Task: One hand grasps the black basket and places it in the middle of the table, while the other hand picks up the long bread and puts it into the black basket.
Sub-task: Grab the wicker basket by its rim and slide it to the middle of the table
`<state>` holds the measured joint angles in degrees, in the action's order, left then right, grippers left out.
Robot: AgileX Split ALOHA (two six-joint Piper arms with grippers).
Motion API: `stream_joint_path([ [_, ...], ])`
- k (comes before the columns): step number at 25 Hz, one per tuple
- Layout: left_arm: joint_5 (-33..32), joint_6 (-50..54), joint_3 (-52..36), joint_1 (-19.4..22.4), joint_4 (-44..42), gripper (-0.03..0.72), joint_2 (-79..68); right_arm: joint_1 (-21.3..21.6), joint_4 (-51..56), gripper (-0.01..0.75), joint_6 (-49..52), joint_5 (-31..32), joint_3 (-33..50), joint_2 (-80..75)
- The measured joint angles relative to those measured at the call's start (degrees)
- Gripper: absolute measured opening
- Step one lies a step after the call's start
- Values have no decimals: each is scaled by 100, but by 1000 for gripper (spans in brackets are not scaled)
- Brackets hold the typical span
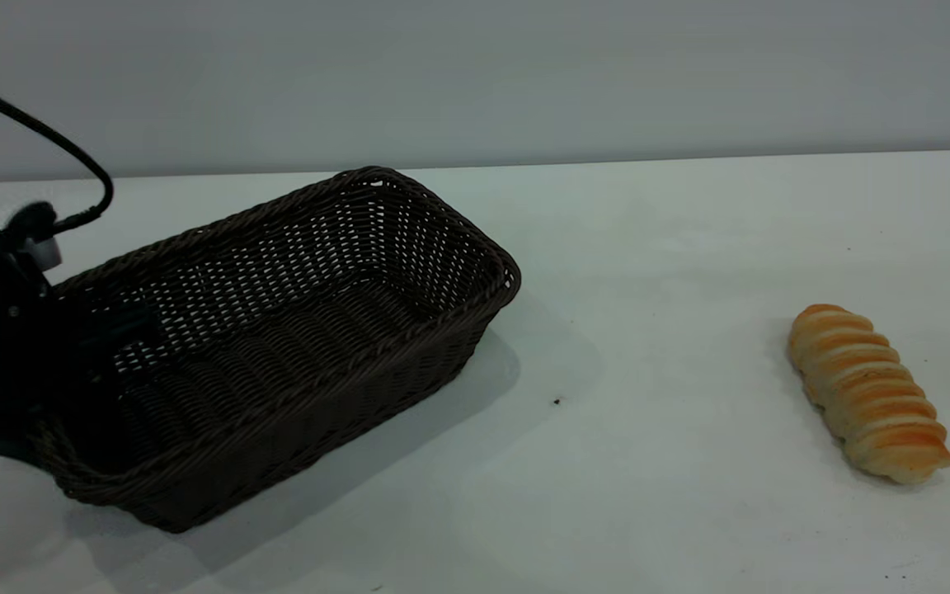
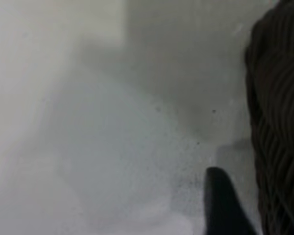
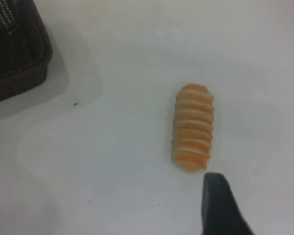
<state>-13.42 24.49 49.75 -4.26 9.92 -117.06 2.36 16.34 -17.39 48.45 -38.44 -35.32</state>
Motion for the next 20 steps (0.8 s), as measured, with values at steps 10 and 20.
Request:
stream_joint_path([
  [10, -80, -130, -4, -20, -45, 273, 1019, 0, 0, 373, -2, 6, 0, 0],
  [20, -828, -1351, 1116, -171, -27, 273, 938, 0, 0, 373, -40, 65, 0, 0],
])
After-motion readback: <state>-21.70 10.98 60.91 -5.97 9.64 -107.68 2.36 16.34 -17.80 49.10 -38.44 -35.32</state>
